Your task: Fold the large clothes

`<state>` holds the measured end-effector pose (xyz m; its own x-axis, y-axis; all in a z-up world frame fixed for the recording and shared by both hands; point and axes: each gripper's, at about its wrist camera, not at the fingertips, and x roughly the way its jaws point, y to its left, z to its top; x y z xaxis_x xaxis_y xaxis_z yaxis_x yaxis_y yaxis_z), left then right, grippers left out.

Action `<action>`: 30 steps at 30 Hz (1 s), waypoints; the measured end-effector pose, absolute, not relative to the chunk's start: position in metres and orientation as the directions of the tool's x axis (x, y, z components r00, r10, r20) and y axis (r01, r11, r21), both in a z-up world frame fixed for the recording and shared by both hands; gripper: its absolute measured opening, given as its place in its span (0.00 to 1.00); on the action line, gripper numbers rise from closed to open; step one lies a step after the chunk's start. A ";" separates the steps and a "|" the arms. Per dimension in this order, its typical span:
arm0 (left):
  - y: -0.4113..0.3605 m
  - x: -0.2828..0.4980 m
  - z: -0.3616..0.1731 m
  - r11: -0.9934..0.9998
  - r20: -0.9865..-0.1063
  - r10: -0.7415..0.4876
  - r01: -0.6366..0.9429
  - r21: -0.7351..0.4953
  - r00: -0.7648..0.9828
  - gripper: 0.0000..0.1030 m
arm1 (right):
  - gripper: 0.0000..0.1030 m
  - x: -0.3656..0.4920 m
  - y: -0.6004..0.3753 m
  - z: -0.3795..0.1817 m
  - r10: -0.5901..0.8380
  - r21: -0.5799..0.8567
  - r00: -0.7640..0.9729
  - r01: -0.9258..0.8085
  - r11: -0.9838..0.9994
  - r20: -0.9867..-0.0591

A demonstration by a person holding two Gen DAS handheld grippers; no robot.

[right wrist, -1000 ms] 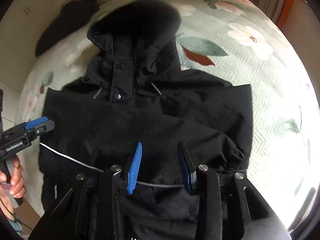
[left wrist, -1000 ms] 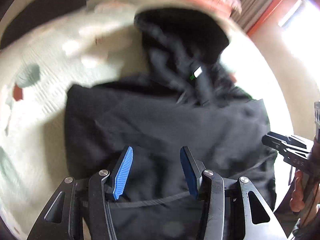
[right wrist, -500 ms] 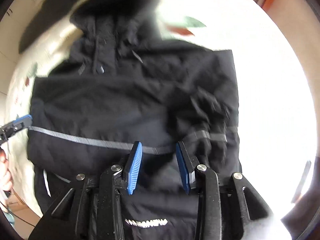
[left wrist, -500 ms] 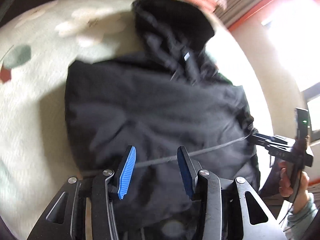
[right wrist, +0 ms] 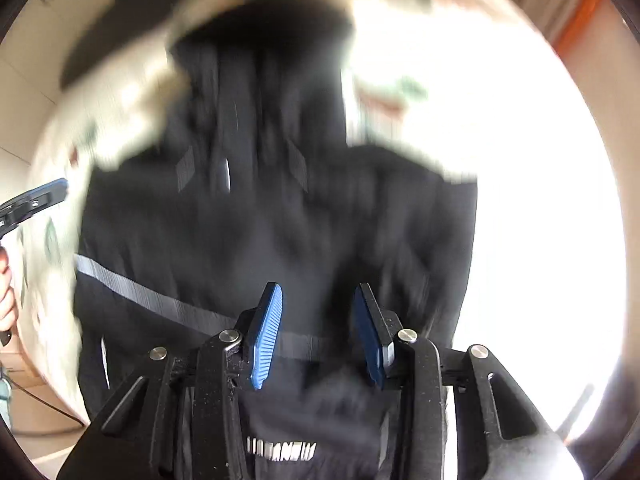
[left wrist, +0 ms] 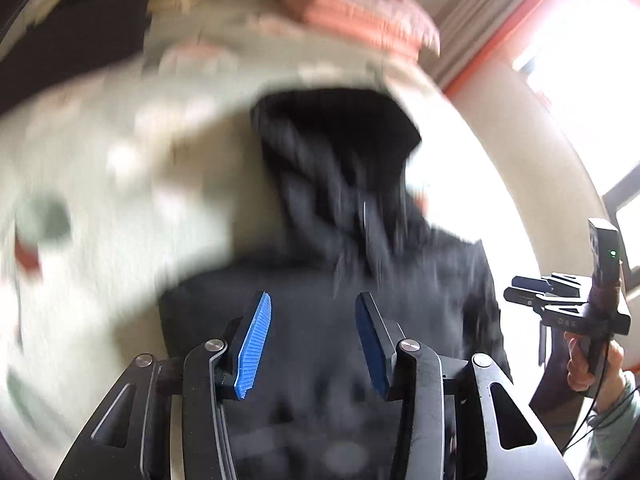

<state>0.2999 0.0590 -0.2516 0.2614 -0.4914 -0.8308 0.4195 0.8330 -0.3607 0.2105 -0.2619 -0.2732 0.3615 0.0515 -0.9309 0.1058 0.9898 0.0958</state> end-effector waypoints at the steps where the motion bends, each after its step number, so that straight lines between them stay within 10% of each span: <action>1: 0.053 0.320 -0.250 0.847 -0.828 -0.476 0.409 -0.340 0.297 0.44 | 0.41 0.236 -0.264 -0.269 0.038 0.092 0.399 0.116 0.989 -0.916; 13: 0.006 0.487 -0.351 0.887 -0.857 -0.457 0.199 -0.418 0.237 0.42 | 0.41 0.426 -0.329 -0.356 0.072 0.205 0.403 0.296 0.933 -0.912; 14: 0.004 0.491 -0.356 0.886 -0.857 -0.457 0.201 -0.417 0.236 0.20 | 0.38 0.432 -0.330 -0.363 0.082 0.206 0.383 0.294 0.933 -0.920; 15: 0.004 0.494 -0.359 0.874 -0.844 -0.481 0.209 -0.440 0.236 0.08 | 0.15 0.438 -0.325 -0.362 0.108 0.225 0.381 0.278 0.934 -0.918; 22: 0.041 0.473 -0.330 0.738 -0.677 -0.675 0.265 -0.621 0.294 0.08 | 0.08 0.405 -0.325 -0.326 0.167 0.283 0.516 0.154 0.947 -0.840; 30: 0.081 0.493 -0.446 0.592 -0.596 -0.796 -0.068 -0.803 0.107 0.15 | 0.10 0.421 -0.357 -0.415 0.242 0.345 0.356 0.265 0.900 -0.903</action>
<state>0.4933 0.0814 -0.4457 0.1073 -0.7961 -0.5956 -0.0678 0.5918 -0.8032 0.4209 -0.3572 -0.4154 0.3556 0.2415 -0.9029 0.2649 0.9004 0.3452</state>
